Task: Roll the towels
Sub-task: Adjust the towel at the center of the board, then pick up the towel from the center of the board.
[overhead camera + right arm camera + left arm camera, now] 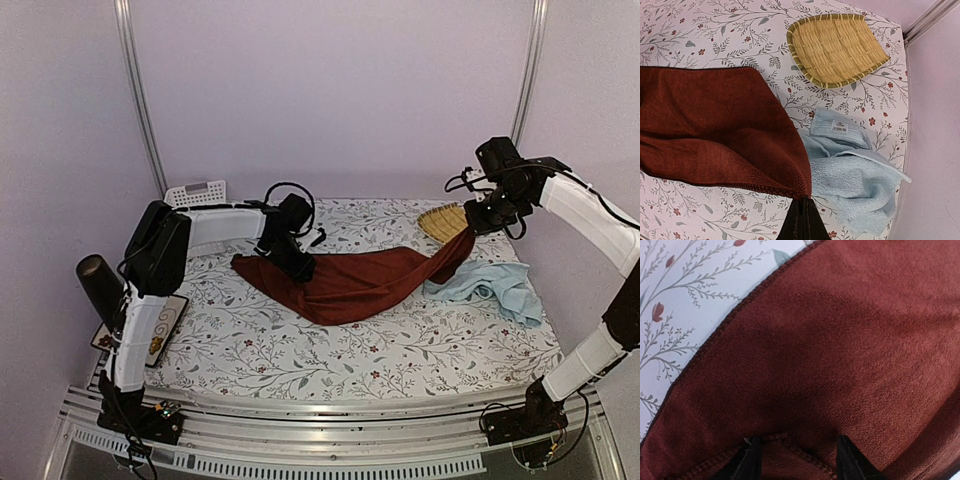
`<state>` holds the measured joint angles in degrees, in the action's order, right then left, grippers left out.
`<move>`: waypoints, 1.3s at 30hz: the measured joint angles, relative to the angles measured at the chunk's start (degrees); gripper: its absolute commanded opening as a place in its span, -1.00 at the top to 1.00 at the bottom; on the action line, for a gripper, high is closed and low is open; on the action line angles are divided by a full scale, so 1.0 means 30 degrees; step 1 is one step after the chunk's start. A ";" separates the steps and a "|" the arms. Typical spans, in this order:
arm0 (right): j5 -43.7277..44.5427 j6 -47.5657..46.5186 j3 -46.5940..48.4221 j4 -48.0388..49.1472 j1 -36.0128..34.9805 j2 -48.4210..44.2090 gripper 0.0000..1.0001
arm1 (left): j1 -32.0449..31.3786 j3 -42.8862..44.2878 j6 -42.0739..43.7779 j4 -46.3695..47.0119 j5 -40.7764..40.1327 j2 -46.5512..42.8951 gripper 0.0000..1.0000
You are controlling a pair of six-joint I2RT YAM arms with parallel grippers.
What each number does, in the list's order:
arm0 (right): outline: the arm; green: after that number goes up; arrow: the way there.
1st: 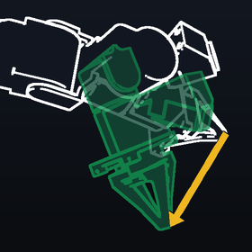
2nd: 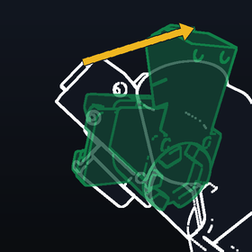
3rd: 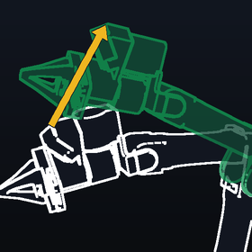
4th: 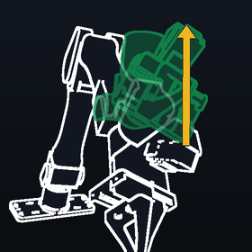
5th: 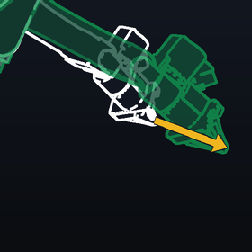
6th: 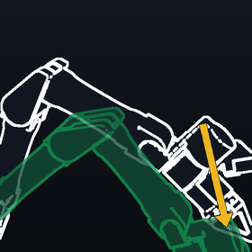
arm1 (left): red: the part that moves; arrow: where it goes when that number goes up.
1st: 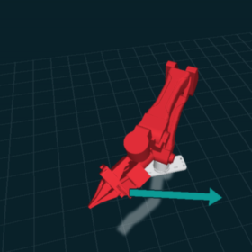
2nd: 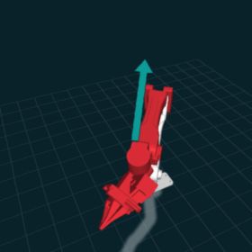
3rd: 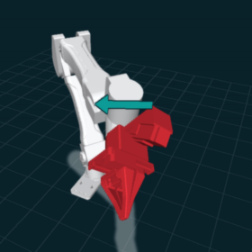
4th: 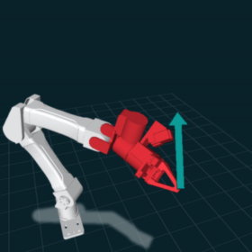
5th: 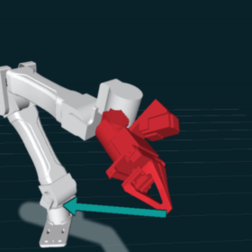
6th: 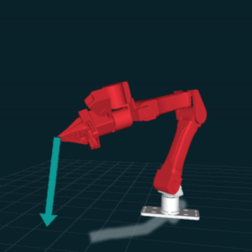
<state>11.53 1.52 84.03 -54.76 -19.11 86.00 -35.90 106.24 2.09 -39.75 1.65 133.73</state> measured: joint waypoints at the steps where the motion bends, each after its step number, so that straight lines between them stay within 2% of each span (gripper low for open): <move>1: -0.0036 0.0007 0.0000 0.0000 0.0000 0.0022 0.96 | -0.0102 -0.0051 0.0007 0.0000 -0.0044 0.0000 0.06; 5: -0.0095 0.0007 0.0000 0.0124 0.0000 0.0073 0.96 | -0.0357 -0.0109 0.0007 -0.0022 -0.0379 0.0000 0.14; 12: -0.0299 0.0015 0.0000 0.0277 -0.0007 0.0073 0.96 | -0.0350 -0.0109 -0.0102 -0.0036 -0.1421 0.0000 0.47; 19: -0.0459 0.0073 0.0000 0.0342 -0.0160 0.0073 0.96 | -0.0350 -0.0109 -0.0255 -0.0066 -0.2011 0.0000 1.00; 32: -0.0452 0.0146 0.0000 0.0415 -0.0233 0.0073 0.96 | -0.0262 0.0262 -0.0656 -0.0532 -0.3133 -0.0080 1.00; 39: -0.0248 -0.0029 0.1384 0.0517 -0.0233 0.0481 0.96 | 0.0561 0.1719 -0.1202 -0.0896 -0.4736 -0.2586 1.00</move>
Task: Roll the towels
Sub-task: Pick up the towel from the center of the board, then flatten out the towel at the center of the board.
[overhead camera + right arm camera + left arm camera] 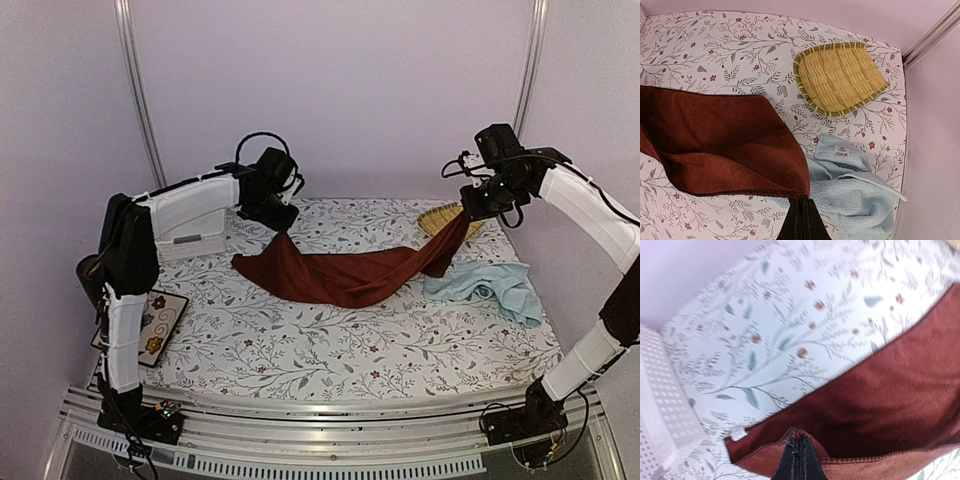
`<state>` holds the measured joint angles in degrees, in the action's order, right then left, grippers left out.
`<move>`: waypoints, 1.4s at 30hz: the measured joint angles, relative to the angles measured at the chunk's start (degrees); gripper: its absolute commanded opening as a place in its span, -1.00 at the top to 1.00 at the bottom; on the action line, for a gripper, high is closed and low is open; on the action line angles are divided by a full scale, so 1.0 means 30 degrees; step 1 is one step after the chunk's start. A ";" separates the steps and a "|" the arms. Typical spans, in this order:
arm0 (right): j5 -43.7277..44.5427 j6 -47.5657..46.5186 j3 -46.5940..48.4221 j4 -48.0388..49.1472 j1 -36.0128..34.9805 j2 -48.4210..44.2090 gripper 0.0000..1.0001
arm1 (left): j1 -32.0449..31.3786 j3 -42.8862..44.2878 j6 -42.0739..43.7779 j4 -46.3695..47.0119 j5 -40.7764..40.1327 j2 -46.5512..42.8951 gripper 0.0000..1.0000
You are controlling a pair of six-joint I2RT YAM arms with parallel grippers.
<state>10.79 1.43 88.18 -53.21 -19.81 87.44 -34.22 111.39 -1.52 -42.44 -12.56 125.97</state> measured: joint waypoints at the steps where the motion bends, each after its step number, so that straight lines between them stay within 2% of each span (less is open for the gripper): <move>1: 0.0073 -0.0044 0.0321 0.0066 0.0000 0.0124 0.96 | 0.0270 0.0255 -0.0044 0.0022 -0.0233 -0.0670 1.00; 10: 0.0328 -0.1107 0.2980 0.1064 0.0597 0.0809 0.96 | 0.3191 0.0627 -0.0219 0.0670 -0.2557 -0.7118 1.00; 16: 0.0605 -0.1902 0.3905 0.2455 0.0882 0.0670 0.96 | 0.3570 -0.0874 -0.0211 0.1566 -0.4014 -1.0273 1.00; 21: 0.0874 -0.2259 0.2688 0.3614 0.0882 -0.0321 0.96 | 0.3570 -0.2769 -0.0291 0.2018 -0.4801 -1.2349 1.00; 33: 0.0619 -0.2412 -0.1231 0.5042 0.0867 -0.5756 0.96 | 0.3213 -0.9194 -0.2630 0.1494 -0.5894 -1.9212 1.00; 38: 0.0525 -0.2047 -0.1326 0.4350 0.0860 -0.5901 0.96 | 0.2317 -1.1118 -0.3985 0.0211 -0.6441 -2.0735 1.00; 42: 0.0699 -0.1581 -0.1333 0.3723 0.0860 -0.4306 0.96 | 0.2244 -1.1839 -0.4444 -0.0342 -0.6696 -2.0050 1.00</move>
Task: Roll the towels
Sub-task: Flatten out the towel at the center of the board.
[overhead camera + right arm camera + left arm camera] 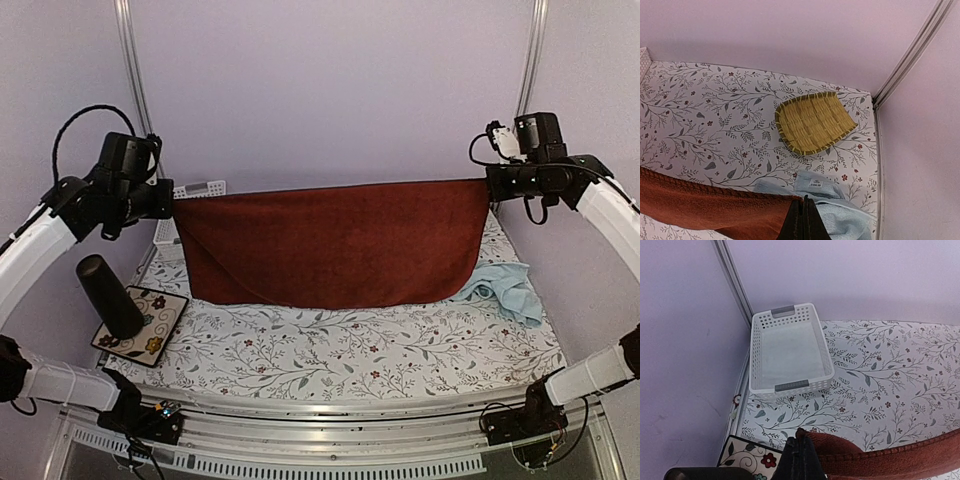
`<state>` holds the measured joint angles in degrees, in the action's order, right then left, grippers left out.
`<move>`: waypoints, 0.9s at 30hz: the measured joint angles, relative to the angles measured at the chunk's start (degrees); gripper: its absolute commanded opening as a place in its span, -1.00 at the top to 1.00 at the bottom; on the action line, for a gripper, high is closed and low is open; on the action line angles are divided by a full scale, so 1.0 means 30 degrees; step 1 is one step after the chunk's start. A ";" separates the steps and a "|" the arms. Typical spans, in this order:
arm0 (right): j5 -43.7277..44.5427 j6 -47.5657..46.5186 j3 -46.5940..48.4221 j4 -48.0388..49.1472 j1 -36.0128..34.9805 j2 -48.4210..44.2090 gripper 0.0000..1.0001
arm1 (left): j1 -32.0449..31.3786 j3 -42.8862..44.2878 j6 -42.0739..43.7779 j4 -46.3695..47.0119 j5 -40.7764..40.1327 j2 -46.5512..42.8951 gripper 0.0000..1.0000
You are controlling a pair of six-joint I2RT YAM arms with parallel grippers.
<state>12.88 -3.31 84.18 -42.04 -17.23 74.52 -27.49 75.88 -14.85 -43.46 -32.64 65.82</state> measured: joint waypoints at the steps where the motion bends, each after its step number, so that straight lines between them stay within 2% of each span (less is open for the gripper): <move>1: 0.0095 0.0160 0.0044 -0.0168 0.0007 0.0685 0.96 | 0.0000 -0.0022 -0.0051 -0.0080 -0.0066 0.0532 1.00; 8: 0.0896 0.0663 0.0219 -0.0131 0.0022 0.5785 0.96 | 0.0401 -0.0459 0.0029 0.0590 0.0051 0.5748 1.00; 13: 0.1137 0.0605 0.0597 0.0918 0.0022 0.8123 0.96 | 0.1479 -0.0699 0.0321 0.2004 0.0546 0.9522 1.00; 18: 0.1392 0.0291 0.0605 0.2157 0.0080 0.9865 0.96 | 0.1887 -0.0954 0.0954 0.3672 0.0583 1.1621 1.00; 27: 0.1107 0.0007 0.0823 0.3745 0.0794 1.1540 0.97 | 0.2331 -0.0765 0.2259 0.6528 0.0357 1.3216 1.00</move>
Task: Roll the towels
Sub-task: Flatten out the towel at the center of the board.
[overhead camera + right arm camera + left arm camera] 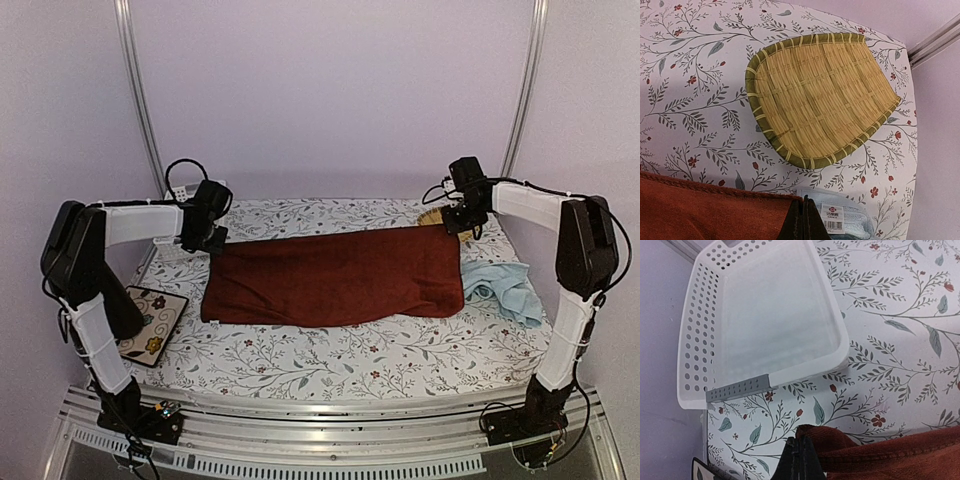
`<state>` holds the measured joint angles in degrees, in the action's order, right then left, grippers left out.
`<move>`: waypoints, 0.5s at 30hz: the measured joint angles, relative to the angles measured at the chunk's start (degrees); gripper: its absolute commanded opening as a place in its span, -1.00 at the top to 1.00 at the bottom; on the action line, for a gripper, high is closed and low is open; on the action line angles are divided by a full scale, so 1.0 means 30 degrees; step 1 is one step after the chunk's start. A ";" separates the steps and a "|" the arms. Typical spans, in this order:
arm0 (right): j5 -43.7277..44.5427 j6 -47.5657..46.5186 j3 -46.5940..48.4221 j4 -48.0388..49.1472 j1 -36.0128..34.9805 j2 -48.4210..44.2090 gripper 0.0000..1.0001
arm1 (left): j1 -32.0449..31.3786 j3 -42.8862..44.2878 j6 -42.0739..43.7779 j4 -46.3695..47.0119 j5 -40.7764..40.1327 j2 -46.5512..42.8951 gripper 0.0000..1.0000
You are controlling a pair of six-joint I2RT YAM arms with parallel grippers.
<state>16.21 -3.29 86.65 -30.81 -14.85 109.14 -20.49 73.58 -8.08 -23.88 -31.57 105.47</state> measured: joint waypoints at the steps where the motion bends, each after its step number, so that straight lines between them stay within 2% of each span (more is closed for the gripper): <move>1: -0.0102 -0.0066 0.0117 0.0124 0.0102 0.0131 0.96 | 0.0058 0.0015 0.0131 0.0270 -0.0015 0.0087 1.00; 15: -0.0495 -0.0138 0.3300 0.0437 0.0852 0.2827 0.97 | 0.0459 0.2856 0.1690 0.2834 -0.0291 0.3104 1.00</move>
<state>14.72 -3.70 96.55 -29.50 -12.29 117.62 -19.11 82.15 -3.01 -15.38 -32.45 114.78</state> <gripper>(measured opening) 0.021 0.008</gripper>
